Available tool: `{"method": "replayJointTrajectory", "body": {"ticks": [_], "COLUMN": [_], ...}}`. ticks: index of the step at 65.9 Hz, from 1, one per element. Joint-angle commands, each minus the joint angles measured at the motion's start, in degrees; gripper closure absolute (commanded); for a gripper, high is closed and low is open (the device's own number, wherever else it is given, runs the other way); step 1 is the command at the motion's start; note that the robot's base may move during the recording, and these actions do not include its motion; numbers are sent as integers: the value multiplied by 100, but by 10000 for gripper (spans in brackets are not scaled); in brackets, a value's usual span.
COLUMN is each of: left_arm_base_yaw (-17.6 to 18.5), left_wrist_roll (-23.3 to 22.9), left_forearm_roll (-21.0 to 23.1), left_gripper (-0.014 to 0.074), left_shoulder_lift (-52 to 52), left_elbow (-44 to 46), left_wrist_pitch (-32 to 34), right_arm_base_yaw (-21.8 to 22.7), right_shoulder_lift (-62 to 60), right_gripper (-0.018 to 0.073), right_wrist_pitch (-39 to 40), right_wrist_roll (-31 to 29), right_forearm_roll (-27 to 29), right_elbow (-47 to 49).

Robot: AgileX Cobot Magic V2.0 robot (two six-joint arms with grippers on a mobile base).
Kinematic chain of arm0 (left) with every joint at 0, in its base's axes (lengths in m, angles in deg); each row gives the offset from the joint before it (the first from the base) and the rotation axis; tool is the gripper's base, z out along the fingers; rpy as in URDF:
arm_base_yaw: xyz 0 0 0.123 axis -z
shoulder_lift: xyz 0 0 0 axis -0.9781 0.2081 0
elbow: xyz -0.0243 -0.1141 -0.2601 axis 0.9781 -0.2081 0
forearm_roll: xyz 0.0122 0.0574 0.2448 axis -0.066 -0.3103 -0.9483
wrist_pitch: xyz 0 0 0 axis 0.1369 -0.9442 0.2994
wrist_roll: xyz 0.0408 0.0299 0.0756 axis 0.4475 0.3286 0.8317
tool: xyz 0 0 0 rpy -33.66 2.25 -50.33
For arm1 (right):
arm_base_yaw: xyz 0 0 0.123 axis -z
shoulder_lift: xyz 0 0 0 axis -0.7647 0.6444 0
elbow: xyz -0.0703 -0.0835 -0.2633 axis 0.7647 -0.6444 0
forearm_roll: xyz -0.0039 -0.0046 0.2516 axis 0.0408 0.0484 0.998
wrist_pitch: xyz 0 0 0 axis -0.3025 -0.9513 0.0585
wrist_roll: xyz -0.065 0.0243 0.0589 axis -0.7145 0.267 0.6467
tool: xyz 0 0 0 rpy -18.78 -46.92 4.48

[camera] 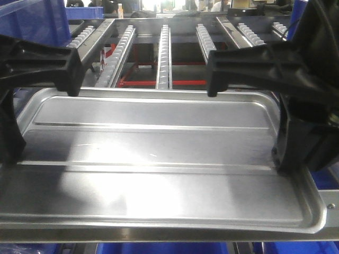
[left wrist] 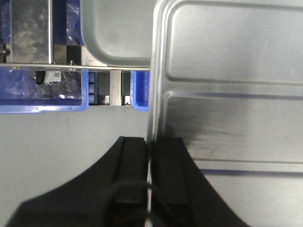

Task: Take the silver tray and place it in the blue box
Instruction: 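Lift the tray with both grippers and pull it toward the robot, then hold the tray level with both grippers while the base drives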

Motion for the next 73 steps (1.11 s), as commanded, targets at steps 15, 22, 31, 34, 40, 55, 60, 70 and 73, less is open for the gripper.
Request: {"method": "replayJointTrajectory", "body": {"ticks": [15, 22, 31, 34, 40, 55, 60, 70, 73], "left_arm_base_yaw": [78, 78, 78, 78, 78, 78, 78, 78, 78], "left_wrist_roll": [-7, -7, -7, -7, -7, -7, -7, -7, -7], "left_forearm_roll": [-151, -163, -163, -163, -163, -163, -163, -163, -163], "left_gripper": [610, 610, 610, 610, 610, 610, 610, 610, 610], "left_shoulder_lift": [-156, -156, -156, -156, -156, -156, -156, -156, -156], "left_elbow": [151, 151, 151, 151, 151, 151, 151, 151, 151], "left_wrist_pitch": [362, 362, 362, 362, 362, 362, 362, 362, 362], "right_arm_base_yaw": [6, 6, 6, 6, 6, 6, 6, 6, 6], "right_shoulder_lift": [-171, -171, -171, -171, -171, -171, -171, -171, -171], "right_gripper": [501, 501, 501, 501, 501, 501, 501, 501, 501], "right_wrist_pitch": [435, 435, 435, 435, 435, 435, 435, 435, 435], "right_wrist_roll": [-13, -13, -13, -13, -13, -13, -13, -13, -13], "right_forearm_roll": [-190, -190, -190, -190, -190, -190, -190, -190, -190], "right_elbow": [177, 177, 177, 177, 177, 177, 177, 177, 177]}}
